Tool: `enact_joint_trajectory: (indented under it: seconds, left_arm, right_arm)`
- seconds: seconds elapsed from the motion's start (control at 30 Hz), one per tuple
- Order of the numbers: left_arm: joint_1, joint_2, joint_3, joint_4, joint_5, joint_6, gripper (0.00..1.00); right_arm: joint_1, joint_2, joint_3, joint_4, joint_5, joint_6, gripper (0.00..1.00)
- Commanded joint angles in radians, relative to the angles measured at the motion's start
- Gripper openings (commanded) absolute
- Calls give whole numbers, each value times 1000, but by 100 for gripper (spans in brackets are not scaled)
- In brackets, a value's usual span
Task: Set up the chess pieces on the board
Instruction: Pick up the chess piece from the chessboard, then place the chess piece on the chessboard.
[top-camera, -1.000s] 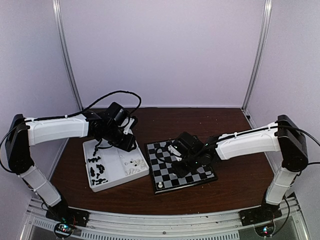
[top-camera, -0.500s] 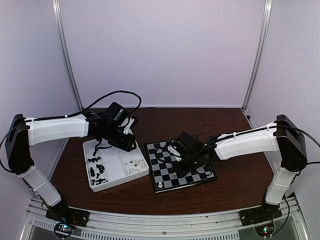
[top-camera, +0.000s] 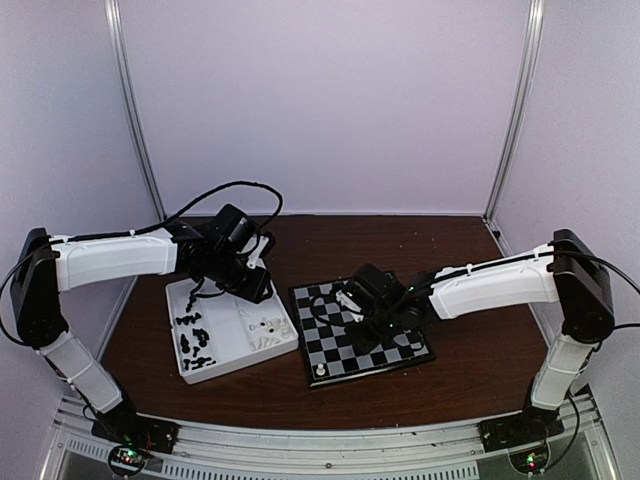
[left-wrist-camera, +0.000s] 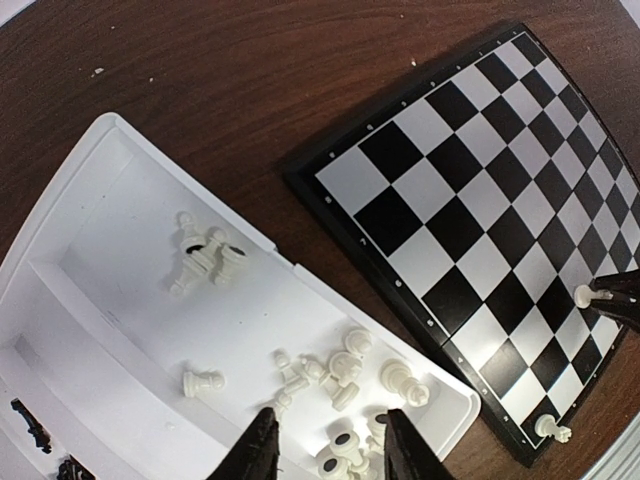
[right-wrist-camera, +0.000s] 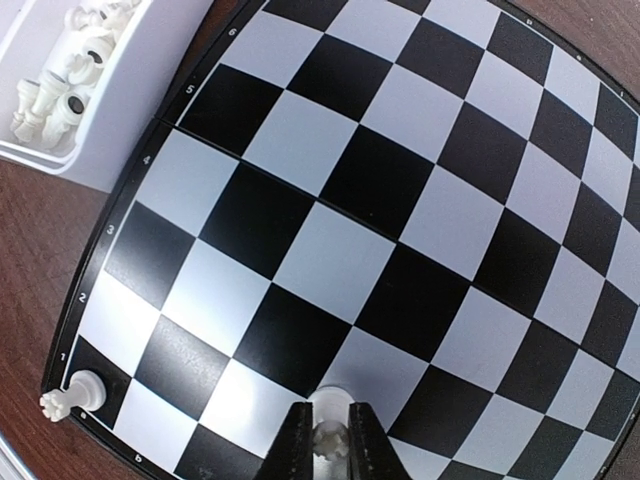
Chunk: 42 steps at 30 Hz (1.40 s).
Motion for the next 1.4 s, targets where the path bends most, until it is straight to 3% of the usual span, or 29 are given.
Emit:
enact_joint_trajectory:
  seconds: [0.0, 0.5, 0.8, 1.37]
  left_arm:
    - [4, -3, 6, 25, -8, 13, 37]
    - [4, 6, 28, 24, 72, 13, 35]
    - [-1, 9, 29, 30, 105, 5, 35]
    - [-4, 22, 41, 32, 111, 3, 35]
  right_arm:
    - [9, -28, 14, -25, 63, -2, 11]
    - [-32, -285, -170, -40, 208, 112, 10]
    - [-114, -429, -345, -43, 169, 218, 10]
    - [-169, -441, -450, 14, 107, 266, 10]
